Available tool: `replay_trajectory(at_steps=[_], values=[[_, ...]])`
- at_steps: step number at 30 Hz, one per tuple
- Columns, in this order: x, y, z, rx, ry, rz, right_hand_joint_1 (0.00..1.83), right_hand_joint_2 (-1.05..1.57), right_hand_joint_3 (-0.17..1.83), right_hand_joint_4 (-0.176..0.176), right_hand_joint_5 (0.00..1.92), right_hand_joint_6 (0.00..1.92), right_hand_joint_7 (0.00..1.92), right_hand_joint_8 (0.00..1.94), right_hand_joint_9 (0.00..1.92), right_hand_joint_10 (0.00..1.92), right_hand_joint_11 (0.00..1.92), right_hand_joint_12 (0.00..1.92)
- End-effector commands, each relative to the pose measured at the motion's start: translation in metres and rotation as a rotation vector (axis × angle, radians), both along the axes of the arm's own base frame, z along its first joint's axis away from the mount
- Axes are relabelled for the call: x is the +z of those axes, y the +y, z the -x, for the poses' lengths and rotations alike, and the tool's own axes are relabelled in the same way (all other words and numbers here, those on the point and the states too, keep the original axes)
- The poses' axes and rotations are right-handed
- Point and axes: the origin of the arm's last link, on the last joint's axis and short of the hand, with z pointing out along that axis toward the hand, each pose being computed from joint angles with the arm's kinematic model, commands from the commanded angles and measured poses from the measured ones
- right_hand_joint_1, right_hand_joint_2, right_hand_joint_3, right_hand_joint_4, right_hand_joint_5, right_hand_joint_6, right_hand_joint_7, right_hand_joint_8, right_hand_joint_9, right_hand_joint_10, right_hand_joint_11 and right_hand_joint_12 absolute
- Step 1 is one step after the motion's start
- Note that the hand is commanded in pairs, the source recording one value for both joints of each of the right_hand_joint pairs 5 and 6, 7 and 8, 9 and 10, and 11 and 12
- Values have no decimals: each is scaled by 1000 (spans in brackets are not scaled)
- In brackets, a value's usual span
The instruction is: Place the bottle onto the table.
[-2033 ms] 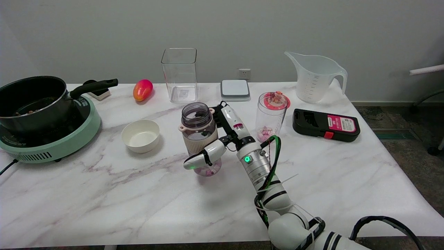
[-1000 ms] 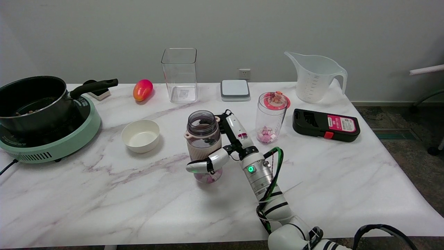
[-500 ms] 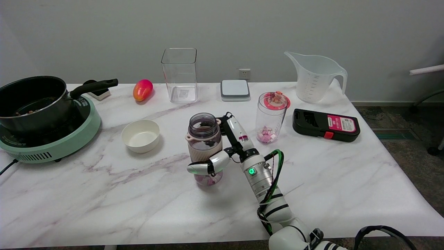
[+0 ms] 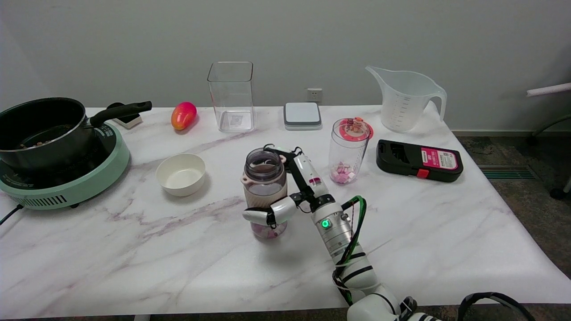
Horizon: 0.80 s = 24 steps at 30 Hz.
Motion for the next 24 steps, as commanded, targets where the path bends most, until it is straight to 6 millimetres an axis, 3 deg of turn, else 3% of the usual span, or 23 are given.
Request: replay_trajectory(at_steps=[1,5,16,20,24], values=[[5,6,4,7,5,14,1287,-171,1004,0,571,571,932,932,630,630,677,677],[5,8,5,7,8,13,1280,-241,994,0,487,487,839,839,602,602,616,616],[7,8,3,13,8,16,1275,-251,982,0,450,450,812,812,587,587,587,587],[17,8,-4,27,21,23,1275,-302,1018,0,421,421,777,777,584,584,579,579],[30,8,-11,19,25,24,1271,-481,1115,0,328,328,609,609,552,552,560,560]])
